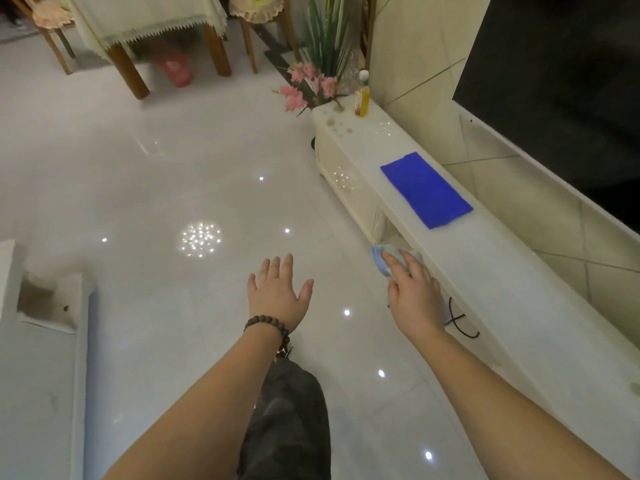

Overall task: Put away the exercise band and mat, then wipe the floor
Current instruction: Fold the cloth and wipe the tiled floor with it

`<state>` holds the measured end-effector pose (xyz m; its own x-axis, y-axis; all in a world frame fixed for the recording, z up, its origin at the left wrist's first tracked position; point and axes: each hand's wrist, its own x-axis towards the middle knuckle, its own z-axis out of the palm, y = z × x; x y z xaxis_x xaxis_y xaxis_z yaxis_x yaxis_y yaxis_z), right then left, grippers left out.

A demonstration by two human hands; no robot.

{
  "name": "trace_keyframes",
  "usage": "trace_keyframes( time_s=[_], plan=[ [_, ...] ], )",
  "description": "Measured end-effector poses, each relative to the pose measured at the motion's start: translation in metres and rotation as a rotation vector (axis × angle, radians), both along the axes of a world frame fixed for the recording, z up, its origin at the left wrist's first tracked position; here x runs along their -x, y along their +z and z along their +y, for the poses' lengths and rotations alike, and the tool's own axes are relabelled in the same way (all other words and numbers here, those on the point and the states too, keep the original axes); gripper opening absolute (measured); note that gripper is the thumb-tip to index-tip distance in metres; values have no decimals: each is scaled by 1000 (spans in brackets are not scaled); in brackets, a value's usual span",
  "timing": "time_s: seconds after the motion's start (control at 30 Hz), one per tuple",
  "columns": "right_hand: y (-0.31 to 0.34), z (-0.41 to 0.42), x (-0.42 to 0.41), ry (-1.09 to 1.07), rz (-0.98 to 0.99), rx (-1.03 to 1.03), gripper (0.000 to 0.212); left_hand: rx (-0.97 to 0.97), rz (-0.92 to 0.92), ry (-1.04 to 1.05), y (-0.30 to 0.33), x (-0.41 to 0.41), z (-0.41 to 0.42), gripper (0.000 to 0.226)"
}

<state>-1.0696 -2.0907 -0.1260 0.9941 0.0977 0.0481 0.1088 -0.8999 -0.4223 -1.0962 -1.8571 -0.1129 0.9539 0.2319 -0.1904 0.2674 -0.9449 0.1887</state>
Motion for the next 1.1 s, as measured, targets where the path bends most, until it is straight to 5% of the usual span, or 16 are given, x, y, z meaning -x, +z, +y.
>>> trace_keyframes(
  time_s=[0.47, 1.1],
  plan=[
    [2, 130, -241, -299, 102, 42, 53, 36, 8, -227, 10, -300, 136, 68],
    [-42, 126, -504, -540, 143, 48, 53, -8, 103, -567, -29, -631, 100, 68]
  ],
)
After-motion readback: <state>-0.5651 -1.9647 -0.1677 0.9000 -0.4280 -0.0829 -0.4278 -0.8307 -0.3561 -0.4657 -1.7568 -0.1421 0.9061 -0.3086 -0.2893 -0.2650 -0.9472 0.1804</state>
